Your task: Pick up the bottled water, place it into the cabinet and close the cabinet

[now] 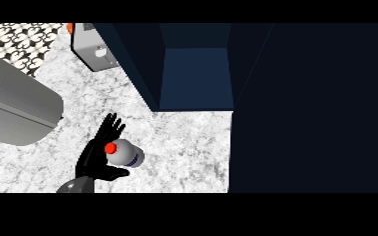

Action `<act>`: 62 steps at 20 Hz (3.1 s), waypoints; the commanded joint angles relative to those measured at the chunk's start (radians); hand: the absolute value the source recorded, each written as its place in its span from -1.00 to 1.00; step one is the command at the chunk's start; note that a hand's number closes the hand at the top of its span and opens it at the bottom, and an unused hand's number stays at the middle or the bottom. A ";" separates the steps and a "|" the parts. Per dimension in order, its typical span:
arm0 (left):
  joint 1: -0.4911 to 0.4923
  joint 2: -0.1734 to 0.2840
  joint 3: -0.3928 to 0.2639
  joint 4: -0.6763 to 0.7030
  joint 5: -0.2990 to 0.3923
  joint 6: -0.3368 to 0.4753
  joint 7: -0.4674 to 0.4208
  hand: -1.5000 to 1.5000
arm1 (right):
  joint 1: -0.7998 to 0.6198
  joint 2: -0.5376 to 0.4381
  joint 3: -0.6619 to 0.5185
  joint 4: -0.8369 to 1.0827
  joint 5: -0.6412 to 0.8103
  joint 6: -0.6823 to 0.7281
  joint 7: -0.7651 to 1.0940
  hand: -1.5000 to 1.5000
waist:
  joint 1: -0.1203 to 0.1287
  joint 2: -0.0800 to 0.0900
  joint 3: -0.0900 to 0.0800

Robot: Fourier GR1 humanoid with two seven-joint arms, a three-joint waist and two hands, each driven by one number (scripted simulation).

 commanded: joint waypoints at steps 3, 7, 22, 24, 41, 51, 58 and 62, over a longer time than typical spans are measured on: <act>-0.046 -0.094 -0.013 0.039 0.025 -0.055 0.029 -1.00 | 0.004 -0.006 -0.015 0.007 -0.033 0.011 -0.004 -1.00 | -0.008 0.007 -0.015; -0.025 -0.080 -0.042 0.014 0.001 -0.091 0.003 -1.00 | 0.001 0.006 0.017 0.013 0.012 -0.008 0.002 -1.00 | -0.004 0.006 -0.015; -0.024 -0.093 -0.064 -0.019 0.001 -0.044 -0.049 1.00 | -0.005 -0.024 -0.020 0.001 -0.037 0.001 0.008 -1.00 | -0.002 0.006 -0.015; -0.021 -0.076 -0.014 -0.043 0.056 -0.012 -0.017 1.00 | -0.046 -0.006 -0.030 0.013 -0.036 -0.032 0.033 -1.00 | 0.002 0.006 -0.015; 0.029 -0.021 0.094 -0.193 0.254 -0.010 0.086 1.00 | 0.050 -0.021 0.003 0.032 -0.019 0.026 -0.053 -1.00 | 0.001 0.004 -0.014; 0.208 -0.088 -0.031 -0.625 0.279 0.101 0.337 1.00 | 0.010 0.000 0.072 -0.010 0.027 -0.029 0.007 -1.00 | 0.004 0.004 -0.014; 0.175 -0.139 -0.162 -0.879 0.251 0.322 0.445 1.00 | -0.017 -0.026 0.024 0.053 0.000 -0.011 -0.022 -1.00 | 0.004 0.004 -0.014; 0.118 -0.140 -0.319 -0.885 0.257 0.504 0.416 1.00 | -0.015 0.009 0.107 0.062 0.065 -0.033 -0.023 -1.00 | -0.003 0.004 -0.014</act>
